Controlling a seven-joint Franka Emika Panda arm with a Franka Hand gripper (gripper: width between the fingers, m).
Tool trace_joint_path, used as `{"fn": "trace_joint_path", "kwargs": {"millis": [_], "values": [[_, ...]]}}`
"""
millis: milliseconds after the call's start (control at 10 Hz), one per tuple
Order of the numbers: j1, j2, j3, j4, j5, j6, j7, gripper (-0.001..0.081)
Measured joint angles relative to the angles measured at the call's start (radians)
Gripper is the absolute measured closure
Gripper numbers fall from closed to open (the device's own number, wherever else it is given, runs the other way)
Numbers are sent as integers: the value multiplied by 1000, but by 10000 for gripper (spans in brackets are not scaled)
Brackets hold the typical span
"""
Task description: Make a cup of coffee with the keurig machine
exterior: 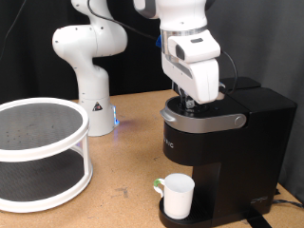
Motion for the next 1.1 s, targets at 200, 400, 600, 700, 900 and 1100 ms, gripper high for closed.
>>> {"fn": "trace_joint_path", "kwargs": {"millis": [200,400,600,700,900,1100], "values": [[-4,12,-4,19,24,-34,0,805],[-6,31,-9,48,40,-76,0,805],[-7,41,-10,61,41,-94,0,805],[-8,44,-10,66,41,-101,0,805],[-8,49,-11,74,41,-111,0,805],[-8,50,-11,76,41,-116,0,805]]}}
